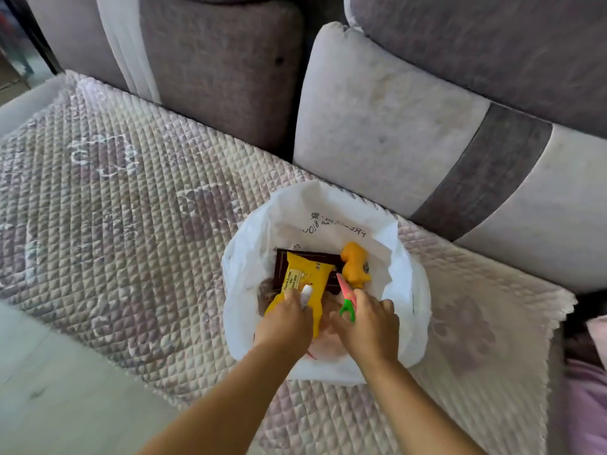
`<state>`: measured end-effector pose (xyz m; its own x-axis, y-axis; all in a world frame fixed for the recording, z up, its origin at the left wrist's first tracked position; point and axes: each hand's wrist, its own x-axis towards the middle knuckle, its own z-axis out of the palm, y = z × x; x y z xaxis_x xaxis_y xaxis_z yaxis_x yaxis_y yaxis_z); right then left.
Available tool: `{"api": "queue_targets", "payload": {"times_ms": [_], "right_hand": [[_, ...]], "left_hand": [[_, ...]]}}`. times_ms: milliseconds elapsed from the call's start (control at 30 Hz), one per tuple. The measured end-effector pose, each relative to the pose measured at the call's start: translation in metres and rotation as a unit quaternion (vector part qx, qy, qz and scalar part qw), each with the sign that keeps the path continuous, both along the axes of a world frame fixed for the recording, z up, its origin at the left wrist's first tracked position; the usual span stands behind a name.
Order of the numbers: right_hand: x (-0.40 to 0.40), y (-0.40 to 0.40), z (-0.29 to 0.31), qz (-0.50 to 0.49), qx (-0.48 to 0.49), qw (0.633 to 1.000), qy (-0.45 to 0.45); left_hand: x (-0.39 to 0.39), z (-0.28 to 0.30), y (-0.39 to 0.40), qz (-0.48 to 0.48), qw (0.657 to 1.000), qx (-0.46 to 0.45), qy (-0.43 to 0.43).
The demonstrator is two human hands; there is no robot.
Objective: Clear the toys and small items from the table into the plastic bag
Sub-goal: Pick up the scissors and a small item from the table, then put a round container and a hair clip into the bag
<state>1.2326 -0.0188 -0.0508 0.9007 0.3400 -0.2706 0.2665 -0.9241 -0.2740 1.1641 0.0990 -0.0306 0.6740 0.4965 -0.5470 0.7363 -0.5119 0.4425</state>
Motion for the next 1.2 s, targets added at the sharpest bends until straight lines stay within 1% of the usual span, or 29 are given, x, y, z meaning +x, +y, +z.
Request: {"api": "queue_targets", "payload": {"times_ms": [100,200,300,400,467,533,600,667,733,867,967,1033,1133,1200], "right_hand": [[0.012,0.007,-0.017,0.008,0.019,1.000,0.012],[0.018,0.011,-0.027,0.013,0.028,0.999,0.031],[0.018,0.013,-0.031,0.021,0.034,0.999,0.037],[0.014,0.015,-0.030,0.039,0.053,0.997,0.031],[0.009,0.017,-0.025,0.048,0.083,0.995,0.023],[0.002,0.020,-0.016,0.057,0.118,0.991,0.021],[-0.010,0.024,-0.005,0.067,0.149,0.986,0.041],[-0.026,0.027,0.006,0.085,0.170,0.980,0.056],[-0.043,0.030,0.014,0.117,0.171,0.977,0.060],[-0.090,0.044,0.025,0.200,0.146,0.967,0.058],[-0.136,0.061,0.032,0.279,0.124,0.949,0.072],[-0.165,0.073,0.036,0.320,0.101,0.939,0.082],[-0.220,0.093,0.045,0.374,0.079,0.919,0.095],[-0.255,0.104,0.051,0.405,0.076,0.906,0.099]], "left_hand": [[0.020,-0.016,0.012,0.017,0.999,0.044,0.019],[0.029,-0.031,0.022,0.071,0.996,0.045,0.019],[0.031,-0.043,0.025,0.051,0.996,0.057,0.049],[0.026,-0.042,0.027,0.079,0.994,0.047,0.063],[0.016,-0.039,0.026,0.069,0.996,0.043,0.044],[0.004,-0.035,0.024,0.066,0.997,0.032,-0.007],[-0.012,-0.026,0.024,0.082,0.995,0.024,-0.061],[-0.036,-0.017,0.025,0.102,0.990,0.027,-0.093],[-0.064,-0.009,0.027,0.121,0.987,0.034,-0.103],[-0.137,0.001,0.034,0.179,0.981,0.026,-0.070],[-0.201,0.004,0.038,0.241,0.969,0.016,-0.041],[-0.242,0.007,0.039,0.279,0.960,0.022,-0.025],[-0.314,0.015,0.041,0.366,0.930,0.012,-0.028],[-0.357,0.023,0.040,0.407,0.913,0.016,-0.032]]}}
